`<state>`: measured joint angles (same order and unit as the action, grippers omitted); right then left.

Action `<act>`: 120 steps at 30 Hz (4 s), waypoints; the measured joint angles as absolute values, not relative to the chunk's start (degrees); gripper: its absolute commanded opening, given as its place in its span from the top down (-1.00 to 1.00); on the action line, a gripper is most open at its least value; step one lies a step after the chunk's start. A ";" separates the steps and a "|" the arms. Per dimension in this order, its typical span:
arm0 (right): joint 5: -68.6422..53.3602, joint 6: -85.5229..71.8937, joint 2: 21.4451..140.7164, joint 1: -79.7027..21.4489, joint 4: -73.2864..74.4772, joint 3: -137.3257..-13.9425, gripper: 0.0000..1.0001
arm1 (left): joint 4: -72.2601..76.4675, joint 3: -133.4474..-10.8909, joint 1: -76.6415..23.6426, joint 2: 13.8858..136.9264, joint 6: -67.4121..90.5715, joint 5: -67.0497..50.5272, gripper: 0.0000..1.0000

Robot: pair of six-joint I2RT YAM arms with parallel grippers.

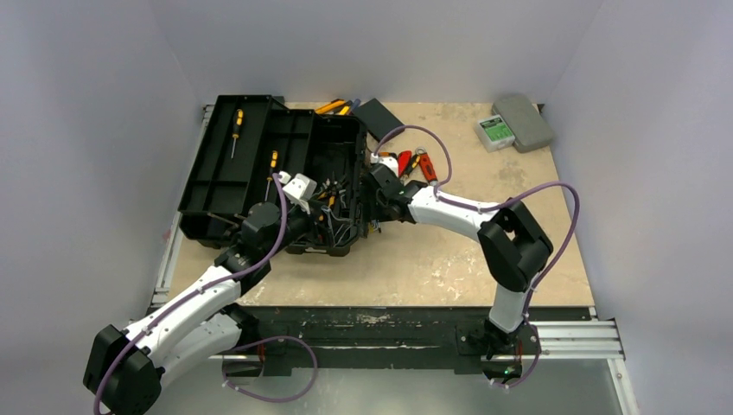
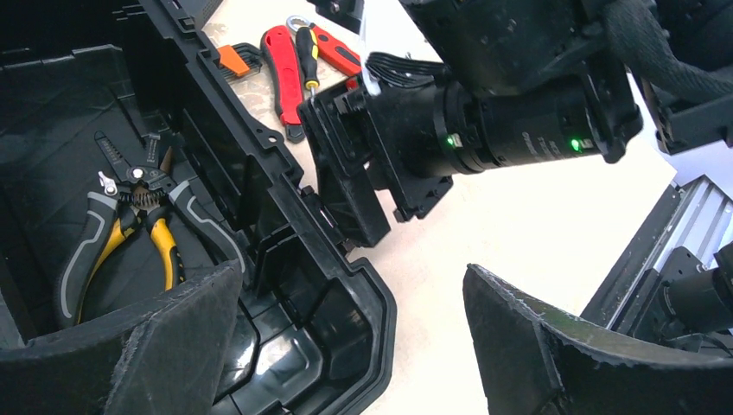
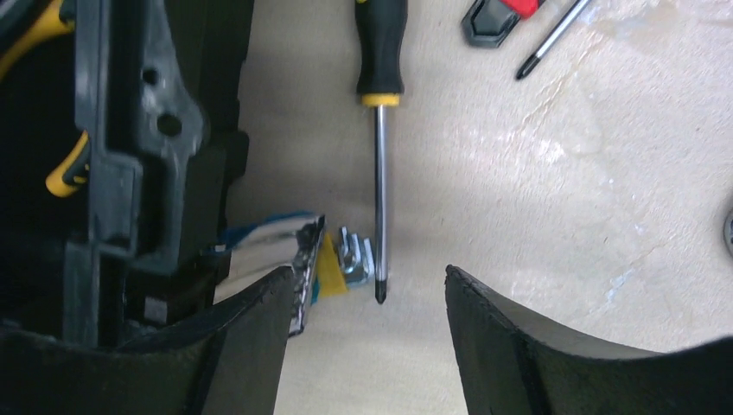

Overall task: Pack the tool kit
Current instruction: Pick up the screwdriver from the center of the board, then place the screwdriver in the toolbox.

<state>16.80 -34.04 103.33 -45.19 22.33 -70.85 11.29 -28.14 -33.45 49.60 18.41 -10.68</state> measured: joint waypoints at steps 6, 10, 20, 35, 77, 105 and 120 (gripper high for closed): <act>17.04 -34.15 106.85 -42.50 22.02 -74.70 -0.15 | 11.29 -28.14 -33.45 49.60 18.41 -10.68 -0.91; 15.46 -33.98 109.40 -39.75 20.53 -75.13 -0.15 | 11.29 -28.14 -33.45 49.60 18.41 -10.68 -0.91; 8.86 -31.00 114.67 -35.88 15.75 -78.06 -0.13 | 11.29 -28.14 -33.45 49.65 18.35 -10.72 -0.91; 13.58 -30.48 120.55 -35.86 15.59 -84.75 0.41 | 11.27 -28.14 -33.45 49.82 18.22 -10.72 -0.91; 10.31 -30.74 77.06 -34.00 18.79 -56.71 1.00 | 6.09 -33.30 -33.41 53.45 27.09 -9.56 -0.96; -14.85 -26.48 65.17 -34.00 4.60 -47.48 1.00 | 15.88 -53.58 -35.33 83.33 53.52 -27.31 -0.27; -17.52 -26.04 65.10 -33.71 3.49 -47.31 -0.28 | 17.58 -54.83 -35.07 84.79 54.35 -26.98 1.00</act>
<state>-17.52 -26.04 65.10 -33.71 3.49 -47.31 17.58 -54.83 -35.07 84.79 54.35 -26.98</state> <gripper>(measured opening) 0.460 0.258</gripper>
